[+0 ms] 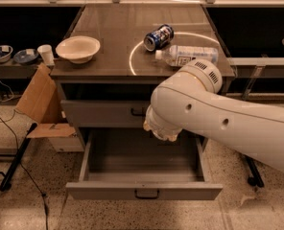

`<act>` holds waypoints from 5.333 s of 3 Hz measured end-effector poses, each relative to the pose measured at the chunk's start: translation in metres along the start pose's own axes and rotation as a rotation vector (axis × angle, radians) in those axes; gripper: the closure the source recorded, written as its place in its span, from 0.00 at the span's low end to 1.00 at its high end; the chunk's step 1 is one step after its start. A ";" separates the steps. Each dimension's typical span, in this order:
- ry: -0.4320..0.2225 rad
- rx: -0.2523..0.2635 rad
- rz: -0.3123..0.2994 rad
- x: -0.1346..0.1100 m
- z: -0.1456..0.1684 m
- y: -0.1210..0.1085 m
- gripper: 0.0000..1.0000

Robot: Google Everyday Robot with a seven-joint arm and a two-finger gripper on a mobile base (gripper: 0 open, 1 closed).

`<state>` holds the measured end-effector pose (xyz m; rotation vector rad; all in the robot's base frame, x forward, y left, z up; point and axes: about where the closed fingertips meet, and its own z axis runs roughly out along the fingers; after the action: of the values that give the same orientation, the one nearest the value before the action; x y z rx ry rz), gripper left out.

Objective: Pick coke can from middle drawer and place on counter

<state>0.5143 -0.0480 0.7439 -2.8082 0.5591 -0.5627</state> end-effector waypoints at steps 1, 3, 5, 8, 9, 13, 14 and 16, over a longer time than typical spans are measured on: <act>0.033 0.039 -0.007 -0.003 -0.016 -0.004 1.00; 0.171 0.202 -0.096 -0.007 -0.092 -0.059 1.00; 0.188 0.267 -0.109 0.042 -0.099 -0.131 1.00; 0.223 0.347 -0.164 0.093 -0.115 -0.220 1.00; 0.195 0.334 -0.196 0.096 -0.095 -0.248 1.00; 0.116 0.256 -0.082 0.155 -0.022 -0.210 1.00; 0.102 0.240 -0.093 0.160 -0.014 -0.204 0.84; 0.072 0.209 -0.117 0.163 -0.005 -0.197 0.29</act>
Offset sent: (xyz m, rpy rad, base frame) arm -0.0447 0.0360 0.1166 0.0832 -0.3136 0.1056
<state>0.7146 0.0630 0.8580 -2.6429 0.3291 -0.7046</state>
